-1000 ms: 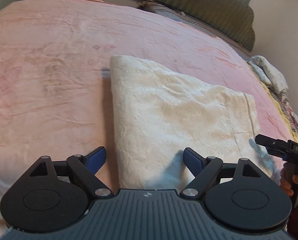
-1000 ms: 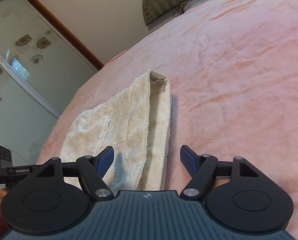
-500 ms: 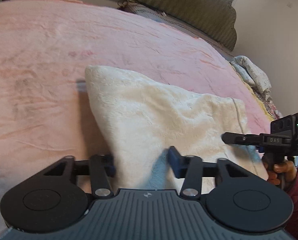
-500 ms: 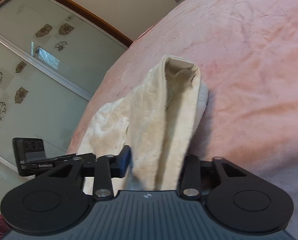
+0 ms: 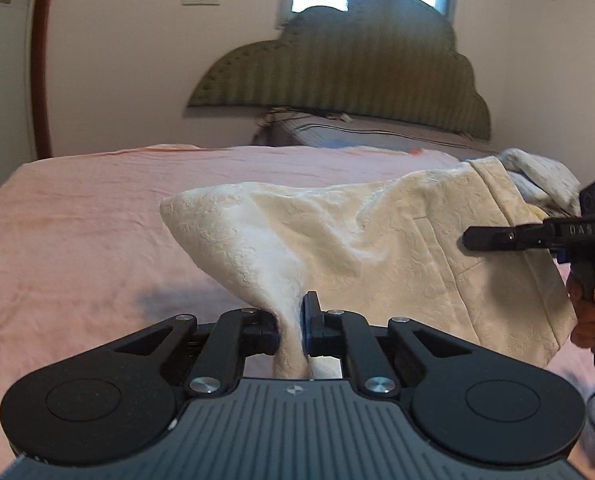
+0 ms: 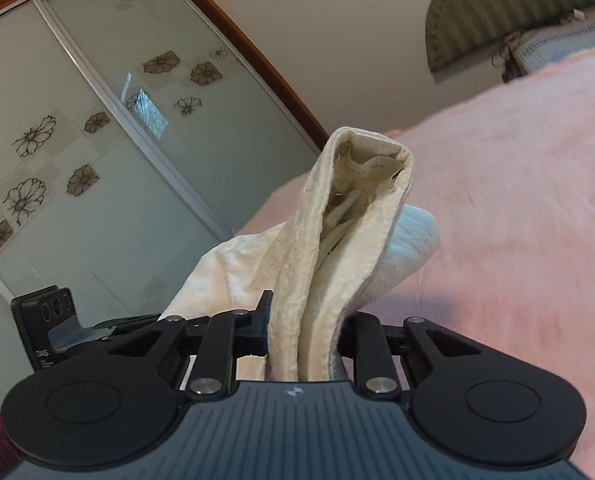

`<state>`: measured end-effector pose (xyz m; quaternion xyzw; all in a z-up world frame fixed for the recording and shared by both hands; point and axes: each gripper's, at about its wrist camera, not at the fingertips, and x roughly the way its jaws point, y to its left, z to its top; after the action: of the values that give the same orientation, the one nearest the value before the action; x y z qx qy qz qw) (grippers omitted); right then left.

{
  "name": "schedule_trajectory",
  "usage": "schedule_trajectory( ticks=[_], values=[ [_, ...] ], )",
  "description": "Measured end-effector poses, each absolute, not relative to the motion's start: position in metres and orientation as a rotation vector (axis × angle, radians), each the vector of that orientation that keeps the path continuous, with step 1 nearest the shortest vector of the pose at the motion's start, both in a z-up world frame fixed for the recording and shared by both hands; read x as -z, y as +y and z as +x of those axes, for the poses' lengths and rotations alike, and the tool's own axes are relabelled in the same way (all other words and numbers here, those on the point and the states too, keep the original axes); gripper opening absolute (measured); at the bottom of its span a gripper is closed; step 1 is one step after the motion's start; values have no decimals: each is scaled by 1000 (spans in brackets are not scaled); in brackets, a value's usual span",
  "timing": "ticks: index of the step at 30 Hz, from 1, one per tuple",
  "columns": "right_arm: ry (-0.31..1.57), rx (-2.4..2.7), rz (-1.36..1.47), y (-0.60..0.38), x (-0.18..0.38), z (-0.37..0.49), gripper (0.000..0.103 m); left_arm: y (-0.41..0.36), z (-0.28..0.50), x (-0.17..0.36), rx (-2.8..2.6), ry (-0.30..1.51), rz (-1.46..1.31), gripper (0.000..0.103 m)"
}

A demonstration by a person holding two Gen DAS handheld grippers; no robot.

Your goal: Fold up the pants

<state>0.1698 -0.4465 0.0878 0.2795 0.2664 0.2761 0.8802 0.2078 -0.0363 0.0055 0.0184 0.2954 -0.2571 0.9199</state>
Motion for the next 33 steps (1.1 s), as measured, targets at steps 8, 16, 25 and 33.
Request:
schedule_trajectory(
  ticks=[8,16,25,33],
  values=[
    [718,-383,521,-418,-47,263,28,-60,291,47,375,778,90,14],
    [687,-133,500,-436,-57,219,54,-49,256,37,261,695,238,60],
    [657,-230,26,-337,-69,162,52,-45,212,40,140,664,304,77],
    [617,-266,215,-335,-75,117,76,-41,153,24,178,617,238,94]
  ],
)
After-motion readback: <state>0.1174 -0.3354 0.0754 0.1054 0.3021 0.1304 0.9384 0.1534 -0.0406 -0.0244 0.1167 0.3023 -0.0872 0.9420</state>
